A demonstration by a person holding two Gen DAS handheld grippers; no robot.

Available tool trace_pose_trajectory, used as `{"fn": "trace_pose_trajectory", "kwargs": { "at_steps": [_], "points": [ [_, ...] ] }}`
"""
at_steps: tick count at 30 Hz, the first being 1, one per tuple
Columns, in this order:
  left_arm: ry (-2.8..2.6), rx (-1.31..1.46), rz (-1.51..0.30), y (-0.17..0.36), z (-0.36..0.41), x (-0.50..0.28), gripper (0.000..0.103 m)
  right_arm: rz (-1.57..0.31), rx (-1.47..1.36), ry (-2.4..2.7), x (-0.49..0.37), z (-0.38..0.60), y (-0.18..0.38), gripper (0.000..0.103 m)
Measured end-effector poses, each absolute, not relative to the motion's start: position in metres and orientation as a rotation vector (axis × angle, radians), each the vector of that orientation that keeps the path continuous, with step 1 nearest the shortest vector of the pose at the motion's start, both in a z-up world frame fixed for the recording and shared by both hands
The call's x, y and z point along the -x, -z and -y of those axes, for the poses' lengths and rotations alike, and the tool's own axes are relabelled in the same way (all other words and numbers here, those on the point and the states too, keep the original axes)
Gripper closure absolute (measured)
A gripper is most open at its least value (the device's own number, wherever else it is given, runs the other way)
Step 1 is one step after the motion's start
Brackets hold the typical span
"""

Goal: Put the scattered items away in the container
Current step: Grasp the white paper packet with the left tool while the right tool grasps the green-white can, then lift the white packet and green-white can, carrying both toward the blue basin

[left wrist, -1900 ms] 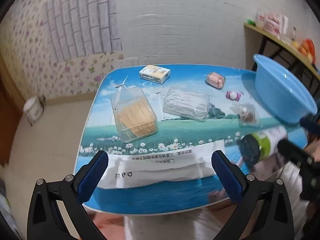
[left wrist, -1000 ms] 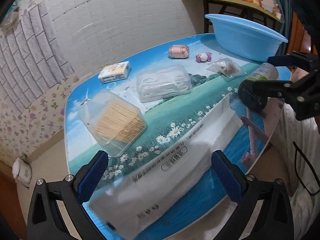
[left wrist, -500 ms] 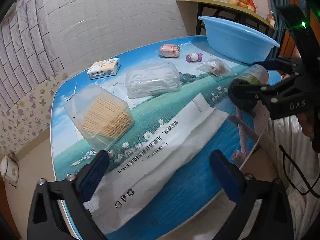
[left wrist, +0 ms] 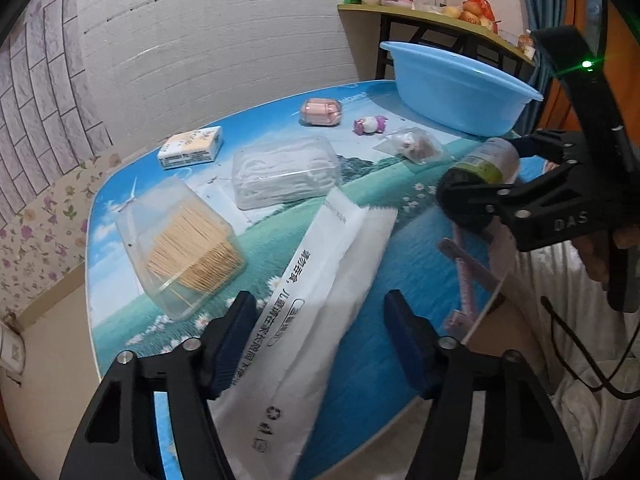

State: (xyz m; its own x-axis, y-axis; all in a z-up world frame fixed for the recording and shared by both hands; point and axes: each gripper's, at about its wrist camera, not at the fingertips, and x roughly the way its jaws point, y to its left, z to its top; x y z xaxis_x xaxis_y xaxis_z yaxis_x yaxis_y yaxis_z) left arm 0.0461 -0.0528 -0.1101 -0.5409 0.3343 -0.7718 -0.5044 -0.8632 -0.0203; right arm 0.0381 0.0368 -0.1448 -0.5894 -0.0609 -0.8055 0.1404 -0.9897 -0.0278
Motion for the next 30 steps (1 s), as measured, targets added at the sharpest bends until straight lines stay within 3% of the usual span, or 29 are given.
{"fn": "trace_pose_trajectory", "kwargs": {
  "at_steps": [8,30],
  "points": [
    [-2.412,1.112,-0.238,0.109,0.054,-0.056,0.066,-0.109,-1.367,2.685,-0.041,-0.039,0.146,0.001],
    [-2.506,1.091,-0.078,0.112,0.058,-0.063,0.07,-0.165,-1.371,2.786,-0.035,-0.029,0.156,0.004]
  ]
}}
